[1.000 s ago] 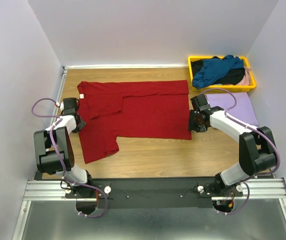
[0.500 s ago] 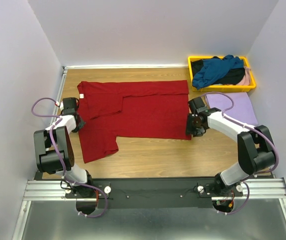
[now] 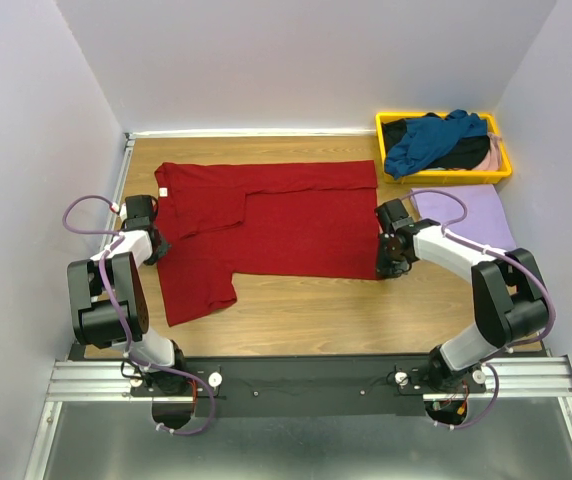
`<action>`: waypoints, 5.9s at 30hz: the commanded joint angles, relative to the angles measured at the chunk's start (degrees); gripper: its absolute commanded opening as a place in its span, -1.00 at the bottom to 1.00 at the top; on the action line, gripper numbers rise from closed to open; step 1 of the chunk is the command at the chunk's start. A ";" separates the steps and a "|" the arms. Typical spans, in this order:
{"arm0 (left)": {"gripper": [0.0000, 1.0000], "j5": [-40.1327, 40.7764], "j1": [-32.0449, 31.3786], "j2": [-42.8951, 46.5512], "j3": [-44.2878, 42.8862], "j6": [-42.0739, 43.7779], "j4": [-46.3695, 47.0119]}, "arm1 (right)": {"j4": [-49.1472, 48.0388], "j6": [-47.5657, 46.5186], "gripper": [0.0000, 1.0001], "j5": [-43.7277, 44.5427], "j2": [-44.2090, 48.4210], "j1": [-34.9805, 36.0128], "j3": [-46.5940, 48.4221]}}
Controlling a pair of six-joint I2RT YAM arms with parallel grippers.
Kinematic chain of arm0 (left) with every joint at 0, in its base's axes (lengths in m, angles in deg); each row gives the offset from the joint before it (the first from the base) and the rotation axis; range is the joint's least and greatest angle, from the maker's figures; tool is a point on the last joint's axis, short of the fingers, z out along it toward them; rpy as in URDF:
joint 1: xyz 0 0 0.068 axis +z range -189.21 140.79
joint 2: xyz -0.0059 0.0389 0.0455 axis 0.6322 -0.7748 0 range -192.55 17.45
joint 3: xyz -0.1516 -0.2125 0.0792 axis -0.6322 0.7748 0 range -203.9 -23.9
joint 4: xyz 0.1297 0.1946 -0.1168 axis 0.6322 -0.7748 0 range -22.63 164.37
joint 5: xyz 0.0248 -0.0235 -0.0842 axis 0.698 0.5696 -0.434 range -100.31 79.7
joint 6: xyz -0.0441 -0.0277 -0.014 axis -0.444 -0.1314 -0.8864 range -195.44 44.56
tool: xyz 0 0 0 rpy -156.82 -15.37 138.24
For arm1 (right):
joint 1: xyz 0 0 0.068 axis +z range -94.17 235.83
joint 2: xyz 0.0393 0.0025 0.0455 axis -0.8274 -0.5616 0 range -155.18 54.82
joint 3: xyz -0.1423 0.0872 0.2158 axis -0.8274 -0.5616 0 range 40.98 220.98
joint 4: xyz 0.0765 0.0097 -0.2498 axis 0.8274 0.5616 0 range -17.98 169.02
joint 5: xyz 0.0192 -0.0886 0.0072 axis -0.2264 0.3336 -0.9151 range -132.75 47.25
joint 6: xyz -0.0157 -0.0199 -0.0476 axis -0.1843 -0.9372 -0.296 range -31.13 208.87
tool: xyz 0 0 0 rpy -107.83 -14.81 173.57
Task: Fold and stack the t-shirts
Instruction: Fold the tshirt
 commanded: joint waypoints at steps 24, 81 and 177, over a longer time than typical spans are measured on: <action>-1.00 -4.50 0.25 -0.31 -14.18 -3.36 -10.85 | 8.84 -11.11 -0.99 9.75 -10.10 -3.45 25.71; -0.02 -4.24 -0.72 -16.76 -28.78 -2.13 -4.44 | 5.33 -14.37 -0.35 10.37 -32.10 -8.12 48.66; 0.42 5.70 -14.36 -22.74 -47.25 0.61 -4.89 | -9.35 -12.35 0.61 -19.95 -19.60 -6.45 32.04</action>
